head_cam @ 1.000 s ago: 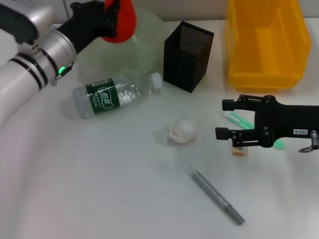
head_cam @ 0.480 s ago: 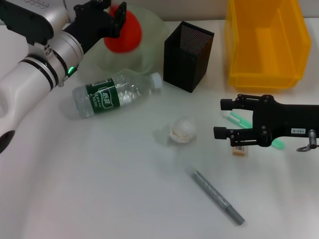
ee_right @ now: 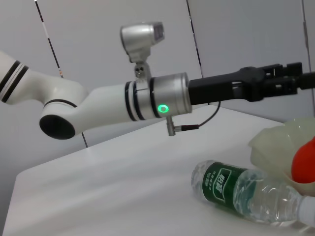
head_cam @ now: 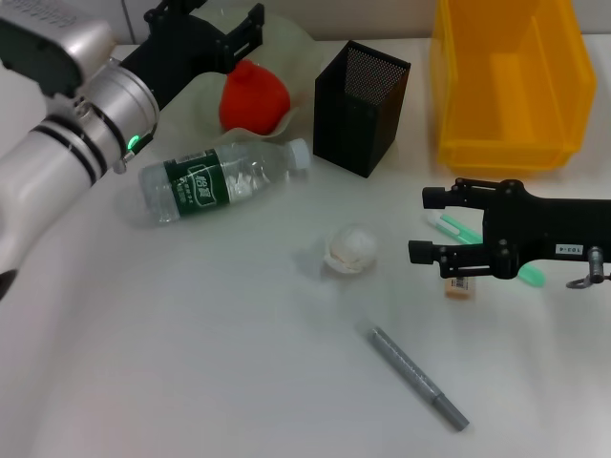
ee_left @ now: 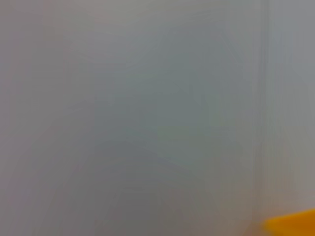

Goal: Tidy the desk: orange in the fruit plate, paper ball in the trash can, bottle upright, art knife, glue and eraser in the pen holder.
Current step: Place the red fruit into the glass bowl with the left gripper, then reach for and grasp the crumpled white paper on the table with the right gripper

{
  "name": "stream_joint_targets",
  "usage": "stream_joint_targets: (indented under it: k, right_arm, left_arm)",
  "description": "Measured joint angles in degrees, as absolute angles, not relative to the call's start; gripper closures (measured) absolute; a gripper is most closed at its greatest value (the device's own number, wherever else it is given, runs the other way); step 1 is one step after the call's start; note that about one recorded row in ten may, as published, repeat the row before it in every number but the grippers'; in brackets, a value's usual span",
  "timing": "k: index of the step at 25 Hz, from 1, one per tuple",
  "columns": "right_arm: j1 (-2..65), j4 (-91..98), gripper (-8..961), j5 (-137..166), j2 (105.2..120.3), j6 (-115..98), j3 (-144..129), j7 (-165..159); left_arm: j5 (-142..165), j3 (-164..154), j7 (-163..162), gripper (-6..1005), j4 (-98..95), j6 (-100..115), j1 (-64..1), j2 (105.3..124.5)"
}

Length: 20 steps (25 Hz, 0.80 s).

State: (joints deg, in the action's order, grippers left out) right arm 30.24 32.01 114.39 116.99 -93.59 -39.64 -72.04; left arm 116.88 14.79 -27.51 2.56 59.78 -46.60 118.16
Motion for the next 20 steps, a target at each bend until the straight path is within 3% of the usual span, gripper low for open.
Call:
stream_joint_targets:
  k: [1,7,20]
  right_arm:
    - [30.24,32.03,118,114.39,116.99,-93.56,-39.61,-72.02]
    - [30.24,31.99,118,114.21,116.98,-93.05,-39.24,-71.99]
    - [31.26,32.38,119,113.92,116.72,-92.94,-38.93,-72.75]
  left_arm:
    - [117.68,14.39,-29.12,246,2.15,61.21,-46.30,118.05]
    - [125.36,6.04,-51.98,197,-8.93,79.83,-43.40,117.34]
    - [125.69,-19.61,-64.14,197,-19.60,97.16,-35.51,114.93]
